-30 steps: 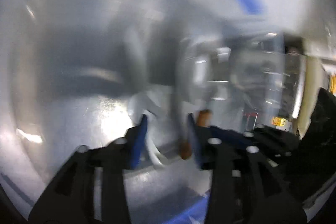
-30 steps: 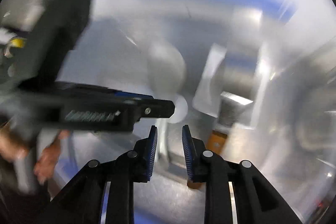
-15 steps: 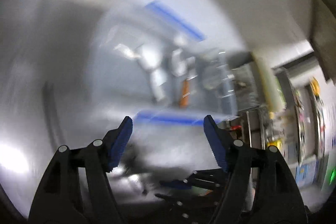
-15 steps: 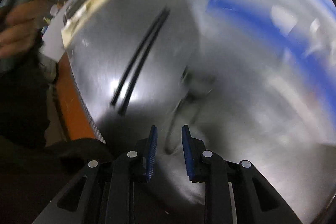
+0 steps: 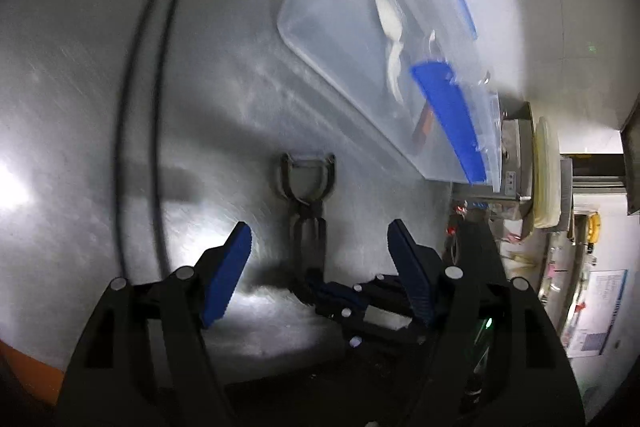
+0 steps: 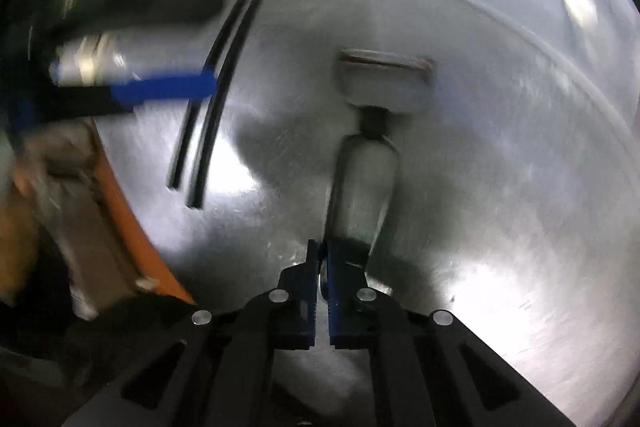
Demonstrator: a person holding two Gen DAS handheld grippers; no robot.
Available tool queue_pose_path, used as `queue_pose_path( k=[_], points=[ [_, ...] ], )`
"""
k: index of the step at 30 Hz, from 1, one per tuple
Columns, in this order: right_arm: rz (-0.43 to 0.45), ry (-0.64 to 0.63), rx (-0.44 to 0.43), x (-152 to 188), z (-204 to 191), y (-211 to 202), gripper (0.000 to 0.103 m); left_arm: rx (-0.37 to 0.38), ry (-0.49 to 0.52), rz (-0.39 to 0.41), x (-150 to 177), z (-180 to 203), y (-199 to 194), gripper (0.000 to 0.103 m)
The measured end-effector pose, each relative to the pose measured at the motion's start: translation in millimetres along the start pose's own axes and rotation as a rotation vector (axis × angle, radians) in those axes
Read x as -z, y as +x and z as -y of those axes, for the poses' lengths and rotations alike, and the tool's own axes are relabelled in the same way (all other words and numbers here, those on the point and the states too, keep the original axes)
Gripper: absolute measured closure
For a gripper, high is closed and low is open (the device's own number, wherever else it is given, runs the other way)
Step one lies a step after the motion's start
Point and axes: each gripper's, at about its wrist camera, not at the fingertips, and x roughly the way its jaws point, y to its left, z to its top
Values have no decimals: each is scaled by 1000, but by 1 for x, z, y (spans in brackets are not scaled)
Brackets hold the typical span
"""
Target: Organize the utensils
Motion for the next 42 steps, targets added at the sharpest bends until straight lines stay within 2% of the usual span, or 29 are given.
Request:
queue_pose_path(
  k=[5,8,10,12,14,15,17,20,25,30,33,36,39,42],
  points=[
    [30,151,-327,12,32,-24,100,45,-20,-76,8,1,34,36],
    [27,185,-428,19,32,-27,100,69,-36,-118,13,4,52,36],
    [20,193,-456,24,35,-31,100,68,-44,-135,17,7,63,36],
    [15,193,-461,30,35,-35,100,61,-44,-139,20,10,69,39],
    [11,195,-470,29,37,-37,100,50,-49,-141,22,11,73,64],
    [9,194,-472,28,37,-37,100,43,-68,-142,24,9,74,68],
    [3,191,-472,24,45,-31,100,27,-85,-140,27,4,74,87],
    [-5,182,-468,21,44,-26,100,32,-107,-126,32,-2,71,89],
    [29,101,-467,23,30,-44,100,61,-31,-72,41,19,42,89],
    [168,-22,-448,9,15,-119,99,163,168,15,24,94,-13,89],
    [292,-82,-366,-18,20,-178,99,193,301,61,-11,148,-32,89],
    [368,-86,-293,-57,38,-222,99,194,385,87,-62,200,-33,89],
    [361,-24,-267,-103,72,-241,99,193,369,62,-110,225,-12,89],
    [315,48,-223,-144,106,-233,100,171,299,-10,-158,226,30,89]
  ],
)
